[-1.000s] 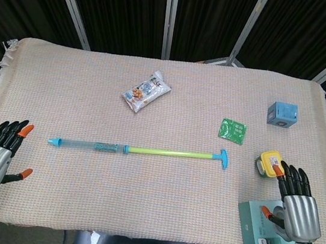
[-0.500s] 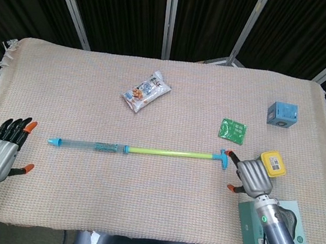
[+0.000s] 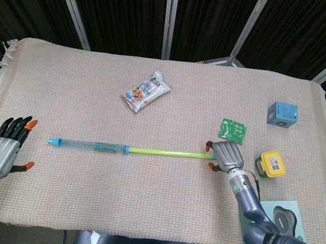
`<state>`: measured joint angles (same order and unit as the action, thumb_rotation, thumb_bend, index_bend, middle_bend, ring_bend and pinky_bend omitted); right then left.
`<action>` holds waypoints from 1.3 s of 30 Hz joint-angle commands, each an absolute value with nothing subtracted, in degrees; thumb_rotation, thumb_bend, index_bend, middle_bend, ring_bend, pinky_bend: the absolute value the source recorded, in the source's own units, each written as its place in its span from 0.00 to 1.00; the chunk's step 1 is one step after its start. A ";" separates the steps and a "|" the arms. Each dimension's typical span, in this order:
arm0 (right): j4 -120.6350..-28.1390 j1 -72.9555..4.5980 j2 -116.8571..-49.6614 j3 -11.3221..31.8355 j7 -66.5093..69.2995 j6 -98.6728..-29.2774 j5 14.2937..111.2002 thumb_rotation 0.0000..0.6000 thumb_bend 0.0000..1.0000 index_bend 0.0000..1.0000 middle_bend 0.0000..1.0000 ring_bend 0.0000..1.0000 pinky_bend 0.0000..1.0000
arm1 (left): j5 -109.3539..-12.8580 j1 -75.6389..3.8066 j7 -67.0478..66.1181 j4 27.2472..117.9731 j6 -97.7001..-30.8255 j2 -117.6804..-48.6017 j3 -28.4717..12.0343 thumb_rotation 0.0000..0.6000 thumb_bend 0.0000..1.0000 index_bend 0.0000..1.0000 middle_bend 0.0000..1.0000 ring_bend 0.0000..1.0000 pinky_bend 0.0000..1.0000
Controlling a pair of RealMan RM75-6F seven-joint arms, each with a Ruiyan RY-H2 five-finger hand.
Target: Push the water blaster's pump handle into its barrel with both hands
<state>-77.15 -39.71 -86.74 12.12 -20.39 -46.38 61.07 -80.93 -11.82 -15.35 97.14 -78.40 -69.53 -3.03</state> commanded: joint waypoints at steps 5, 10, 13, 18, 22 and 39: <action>-73.75 -41.12 -89.72 11.85 -21.52 -46.50 59.39 1.00 0.23 0.46 1.00 1.00 1.00 | -80.53 -12.00 -15.68 96.89 -78.07 -69.81 -3.10 1.00 0.00 0.00 0.00 0.00 0.00; -71.79 -41.95 -91.26 11.54 -22.15 -46.83 59.40 1.00 0.23 0.47 1.00 1.00 1.00 | -80.44 -12.00 -15.75 96.95 -78.11 -69.84 -3.11 1.00 0.00 0.00 0.00 0.00 0.00; -70.17 -42.49 -92.23 11.28 -22.72 -46.83 59.24 1.00 0.23 0.47 1.00 1.00 1.00 | -80.35 -12.01 -15.80 96.95 -78.08 -69.83 -3.11 1.00 0.00 0.00 0.00 0.00 0.00; -67.30 -43.15 -93.90 10.63 -23.21 -46.25 58.81 1.00 0.23 0.48 1.00 1.00 1.00 | -79.91 -12.17 -15.79 96.66 -77.71 -69.98 -3.21 1.00 0.00 0.00 0.00 0.00 0.00; -66.07 -43.50 -94.53 10.26 -23.43 -46.17 59.01 1.00 0.24 0.49 1.00 1.00 1.00 | -79.60 -12.31 -15.84 96.46 -77.42 -70.12 -3.27 1.00 0.00 0.00 0.00 0.00 0.00; -71.18 -42.78 -92.14 9.71 -24.49 -47.82 57.69 1.00 0.39 0.66 1.00 1.00 1.00 | -77.85 -15.61 -11.18 90.54 -74.29 -73.66 -6.28 1.00 0.00 0.03 0.37 0.27 0.17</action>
